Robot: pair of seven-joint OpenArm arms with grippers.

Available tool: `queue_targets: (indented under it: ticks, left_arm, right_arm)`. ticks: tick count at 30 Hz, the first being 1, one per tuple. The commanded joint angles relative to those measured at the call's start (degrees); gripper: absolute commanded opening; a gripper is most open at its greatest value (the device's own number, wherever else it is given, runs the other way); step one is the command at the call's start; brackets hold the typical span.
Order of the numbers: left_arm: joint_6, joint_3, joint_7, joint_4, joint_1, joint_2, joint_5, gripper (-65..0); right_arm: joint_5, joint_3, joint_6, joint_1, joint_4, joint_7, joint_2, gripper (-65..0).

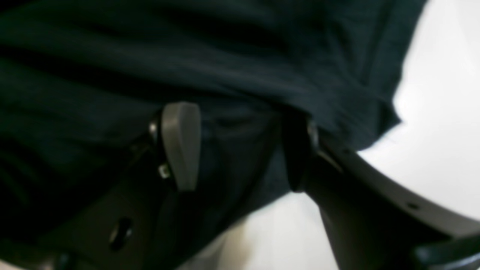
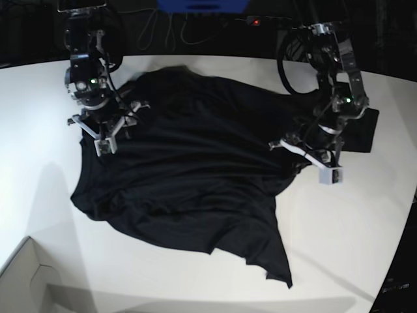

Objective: Layout the t-shirt on the table in an organized manner, then fold the t-shirt properly
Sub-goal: 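Grasp the shirt body with both grippers and spread it out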

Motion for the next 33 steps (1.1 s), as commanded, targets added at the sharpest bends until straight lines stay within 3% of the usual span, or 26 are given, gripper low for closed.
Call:
queue_targets:
  ticks: [1, 5, 11, 18, 30, 33]
  left_arm:
    - [-0.39, -0.60, -1.54, 2.69, 0.62, -0.07, -0.74, -64.8]
    - [-0.39, -2.71, -1.54, 5.32, 3.17, -0.34, -0.47, -64.8]
    - [-0.74, -7.11, -1.54, 0.05, 3.43, -0.42, -0.39, -64.8]
    - [-1.01, -7.72, -1.02, -3.47, 3.43, -0.51, -0.56, -64.8]
    - [-1.01, -7.81, -0.84, -3.12, 5.81, -0.86, -0.83, -64.4]
    - [-1.09, -7.64, -0.84, -1.53, 7.04, -2.09, -1.62, -59.0]
  right_arm:
    - [0.10, 0.15, 0.02, 0.61, 1.03, 1.15, 0.38, -30.2]
    - [0.10, 0.50, 0.02, 0.61, 1.03, 1.15, 0.38, -30.2]
    - [0.10, 0.85, 0.02, 0.61, 1.56, 1.15, 0.47, -30.3]
    - [0.27, 3.75, 0.02, 0.08, 6.57, 1.15, 0.20, -30.3]
    - [0.27, -1.78, 0.02, -0.88, 10.79, 1.06, -2.43, -30.3]
    - [0.27, -2.84, 0.02, -0.97, 10.79, 1.06, -2.43, -30.3]
